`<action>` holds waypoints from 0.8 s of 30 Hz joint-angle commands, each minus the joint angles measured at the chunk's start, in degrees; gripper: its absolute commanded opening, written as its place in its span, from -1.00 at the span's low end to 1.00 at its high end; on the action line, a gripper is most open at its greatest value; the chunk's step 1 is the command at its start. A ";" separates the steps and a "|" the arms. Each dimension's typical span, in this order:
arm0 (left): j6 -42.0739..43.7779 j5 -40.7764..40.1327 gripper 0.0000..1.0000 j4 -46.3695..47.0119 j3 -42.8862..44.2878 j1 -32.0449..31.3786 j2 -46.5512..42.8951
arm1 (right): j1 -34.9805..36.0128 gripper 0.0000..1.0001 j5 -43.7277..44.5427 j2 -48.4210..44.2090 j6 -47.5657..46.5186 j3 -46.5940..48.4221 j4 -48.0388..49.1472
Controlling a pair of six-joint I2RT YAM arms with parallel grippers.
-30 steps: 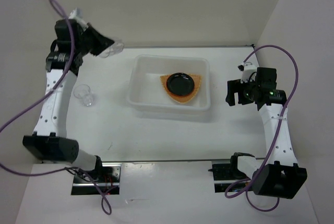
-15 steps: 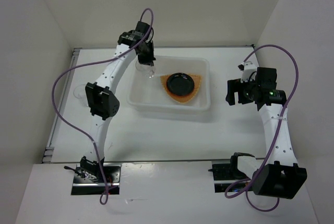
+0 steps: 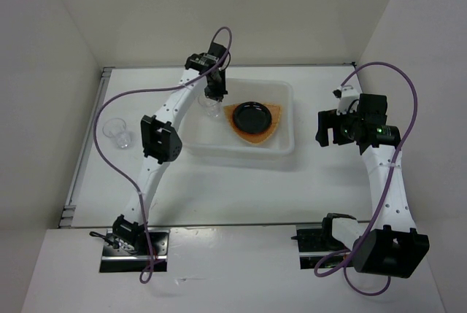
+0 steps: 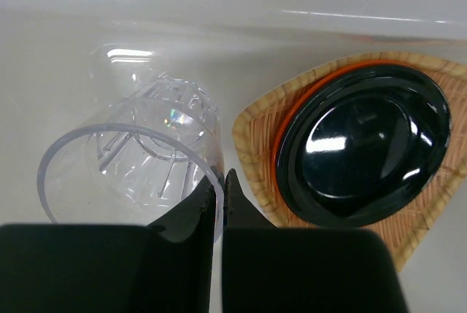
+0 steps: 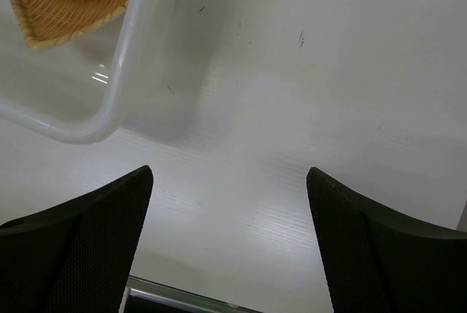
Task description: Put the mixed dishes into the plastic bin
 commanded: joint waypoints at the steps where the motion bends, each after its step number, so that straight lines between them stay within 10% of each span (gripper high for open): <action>1: -0.04 -1.59 -1.00 -1.36 6.45 -0.56 4.19 | -0.37 0.81 -0.08 -0.32 0.10 -0.71 2.13; 7: -0.57 -2.74 -0.83 -4.09 11.13 -0.56 6.84 | -0.37 0.81 -0.08 -0.32 0.10 -0.71 2.13; 11: -0.57 -4.49 0.06 -5.49 11.83 -0.56 3.78 | -0.37 0.81 -0.08 0.21 0.10 -0.71 2.13; 16: -2.23 -14.49 0.54 -8.74 17.62 -0.03 -4.21 | -0.89 0.81 -0.08 0.21 0.10 -0.71 2.13; 24: -4.69 -19.01 0.87 -7.88 -9.09 18.29 -25.40 | -1.42 0.81 -0.08 0.21 0.10 -0.71 2.13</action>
